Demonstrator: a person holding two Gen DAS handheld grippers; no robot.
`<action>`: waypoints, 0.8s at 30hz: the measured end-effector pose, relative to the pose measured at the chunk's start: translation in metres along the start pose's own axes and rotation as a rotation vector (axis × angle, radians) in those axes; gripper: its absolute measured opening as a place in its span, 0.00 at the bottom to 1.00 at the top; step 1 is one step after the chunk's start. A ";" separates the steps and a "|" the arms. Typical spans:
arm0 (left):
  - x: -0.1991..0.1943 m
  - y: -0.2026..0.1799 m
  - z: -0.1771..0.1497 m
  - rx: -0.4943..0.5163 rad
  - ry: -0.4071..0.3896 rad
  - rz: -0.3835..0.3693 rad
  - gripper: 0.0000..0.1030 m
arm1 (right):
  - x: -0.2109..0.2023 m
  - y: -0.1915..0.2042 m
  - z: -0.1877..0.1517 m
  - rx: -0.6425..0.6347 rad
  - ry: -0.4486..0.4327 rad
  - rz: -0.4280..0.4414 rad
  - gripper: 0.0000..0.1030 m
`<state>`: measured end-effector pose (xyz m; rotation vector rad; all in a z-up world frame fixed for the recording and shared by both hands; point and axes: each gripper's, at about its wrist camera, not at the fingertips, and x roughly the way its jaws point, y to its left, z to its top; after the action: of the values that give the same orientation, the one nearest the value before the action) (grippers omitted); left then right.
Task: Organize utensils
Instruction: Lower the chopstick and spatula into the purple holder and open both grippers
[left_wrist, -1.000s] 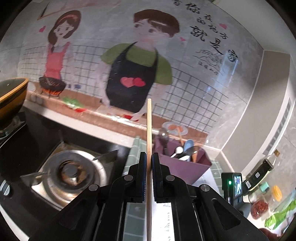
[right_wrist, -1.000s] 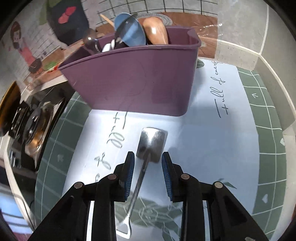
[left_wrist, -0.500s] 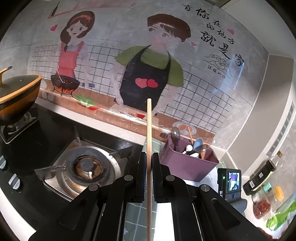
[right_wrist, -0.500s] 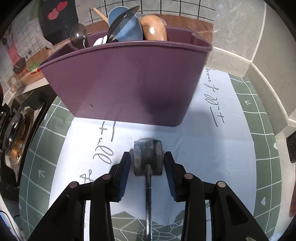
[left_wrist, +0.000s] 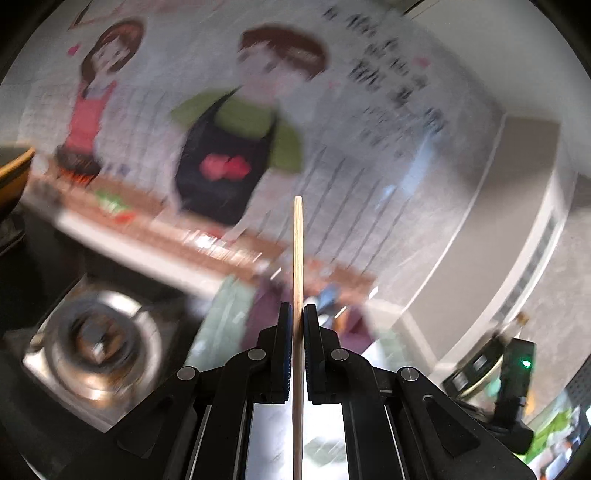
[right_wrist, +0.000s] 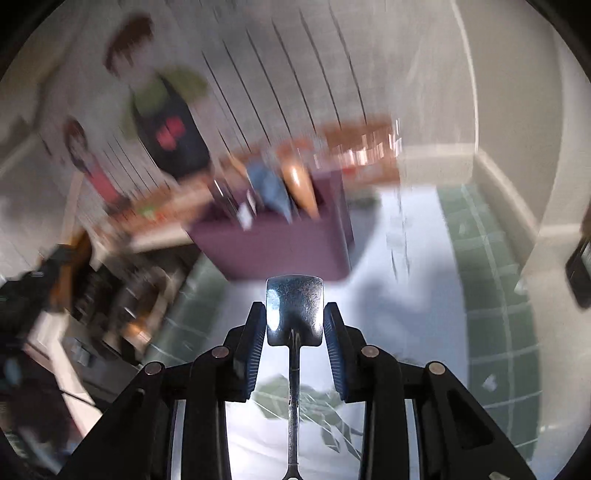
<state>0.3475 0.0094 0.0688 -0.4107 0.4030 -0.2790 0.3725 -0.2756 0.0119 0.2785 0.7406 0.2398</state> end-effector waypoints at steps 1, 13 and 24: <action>-0.001 -0.010 0.010 0.013 -0.045 -0.029 0.05 | -0.012 0.005 0.009 -0.008 -0.034 0.013 0.29; 0.075 -0.054 0.060 0.079 -0.270 -0.042 0.05 | -0.062 0.053 0.150 -0.248 -0.425 0.064 0.29; 0.169 -0.013 0.020 0.072 -0.166 0.147 0.05 | 0.076 0.027 0.154 -0.237 -0.265 0.136 0.29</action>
<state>0.5032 -0.0529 0.0365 -0.3291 0.2582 -0.1152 0.5303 -0.2520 0.0813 0.1308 0.4264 0.4079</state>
